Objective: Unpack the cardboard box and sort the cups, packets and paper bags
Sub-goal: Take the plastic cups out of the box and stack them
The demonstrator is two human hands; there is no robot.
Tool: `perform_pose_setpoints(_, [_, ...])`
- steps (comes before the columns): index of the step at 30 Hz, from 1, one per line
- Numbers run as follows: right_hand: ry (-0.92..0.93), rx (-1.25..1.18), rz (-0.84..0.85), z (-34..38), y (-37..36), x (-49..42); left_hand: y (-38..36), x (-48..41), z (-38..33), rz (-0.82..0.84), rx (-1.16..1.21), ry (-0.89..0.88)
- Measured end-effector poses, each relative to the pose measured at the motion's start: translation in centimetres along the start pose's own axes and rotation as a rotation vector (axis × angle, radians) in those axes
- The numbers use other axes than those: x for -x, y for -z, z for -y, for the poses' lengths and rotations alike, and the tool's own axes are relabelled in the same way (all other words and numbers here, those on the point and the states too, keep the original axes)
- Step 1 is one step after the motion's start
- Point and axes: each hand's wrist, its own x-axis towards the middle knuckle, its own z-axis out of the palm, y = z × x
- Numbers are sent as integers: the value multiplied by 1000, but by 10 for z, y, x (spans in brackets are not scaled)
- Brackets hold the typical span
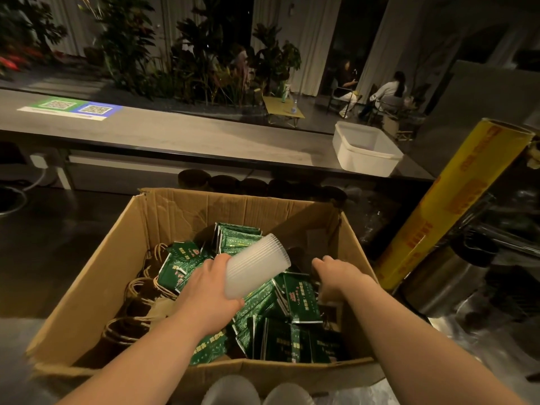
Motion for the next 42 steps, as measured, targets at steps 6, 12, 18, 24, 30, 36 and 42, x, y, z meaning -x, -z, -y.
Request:
perform_pose_setpoints(6, [-30, -252, -318, -6, 37, 19, 0, 0, 0, 11, -3, -4])
perform_pose_setpoints(12, [169, -1625, -233, 11, 32, 29, -1, 1, 0, -1, 8, -14])
perform_pose_setpoints(18, [260, -1816, -53, 36, 21, 22, -1, 3, 0, 3, 15, -29])
perform_pose_setpoints(24, [338, -1532, 166, 50, 9, 17, 0, 1, 0, -7, 21, 6])
perform_pose_setpoints(30, [-84, -961, -361, 22, 8, -19, 2, 1, 0, -54, -14, 58])
perform_pose_setpoints(36, [-359, -1271, -384, 3, -4, -43, 3, 0, -1, -61, -13, 70])
perform_pose_setpoints(42, [-366, -1345, -512, 1, -11, -39, 2, 0, -1, -63, -22, 56])
